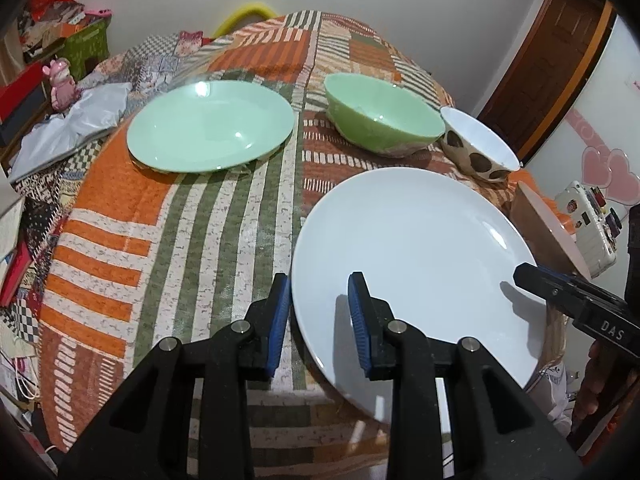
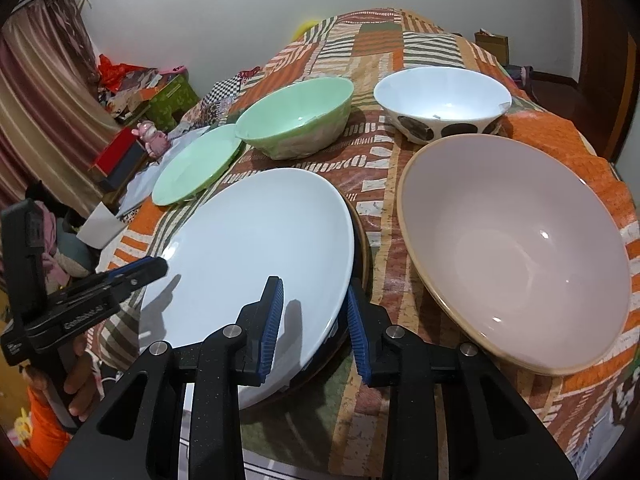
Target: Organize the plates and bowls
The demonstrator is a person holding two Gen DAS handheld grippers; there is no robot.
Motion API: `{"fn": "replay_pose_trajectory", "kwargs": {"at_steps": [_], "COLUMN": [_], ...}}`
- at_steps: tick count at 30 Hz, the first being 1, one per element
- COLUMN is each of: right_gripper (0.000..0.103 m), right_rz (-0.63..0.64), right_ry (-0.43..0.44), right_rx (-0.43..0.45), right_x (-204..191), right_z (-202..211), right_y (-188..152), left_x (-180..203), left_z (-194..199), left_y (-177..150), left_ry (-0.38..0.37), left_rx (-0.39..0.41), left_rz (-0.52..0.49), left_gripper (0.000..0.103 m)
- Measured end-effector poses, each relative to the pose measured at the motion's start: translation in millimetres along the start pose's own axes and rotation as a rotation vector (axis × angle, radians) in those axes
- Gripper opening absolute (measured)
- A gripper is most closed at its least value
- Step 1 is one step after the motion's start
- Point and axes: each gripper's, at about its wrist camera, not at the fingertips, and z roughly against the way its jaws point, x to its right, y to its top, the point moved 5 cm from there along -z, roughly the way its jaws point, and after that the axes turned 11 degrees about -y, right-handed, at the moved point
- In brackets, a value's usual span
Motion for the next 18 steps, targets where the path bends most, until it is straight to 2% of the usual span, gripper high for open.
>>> {"fn": "replay_pose_trajectory", "kwargs": {"at_steps": [3,8,12,16,18], "right_gripper": [0.027,0.027,0.030,0.030,0.031], "right_rz": [0.004,0.021,0.078,0.104,0.119], "right_ry": [-0.039,-0.036,-0.074,-0.053,-0.040], "right_rx": [0.007,0.016,0.070,0.096,0.108], "right_x": [3,1,-6,-16,-24], "right_z": [1,6,19,28,29], "right_y": [-1,-1,2,10,18], "left_x": [3,4,0,-7,-12], "left_z": [9,22,33,48,57], "left_y": [0,-2,-1,4,10], "left_ry": [0.004,0.008,0.021,0.047,0.067], "left_rx": [0.017,0.040,0.062,0.097,0.118], "left_rz": [-0.014,-0.013,-0.006,-0.003,0.000], "left_gripper": [0.030,0.030,0.030,0.030,0.034]}}
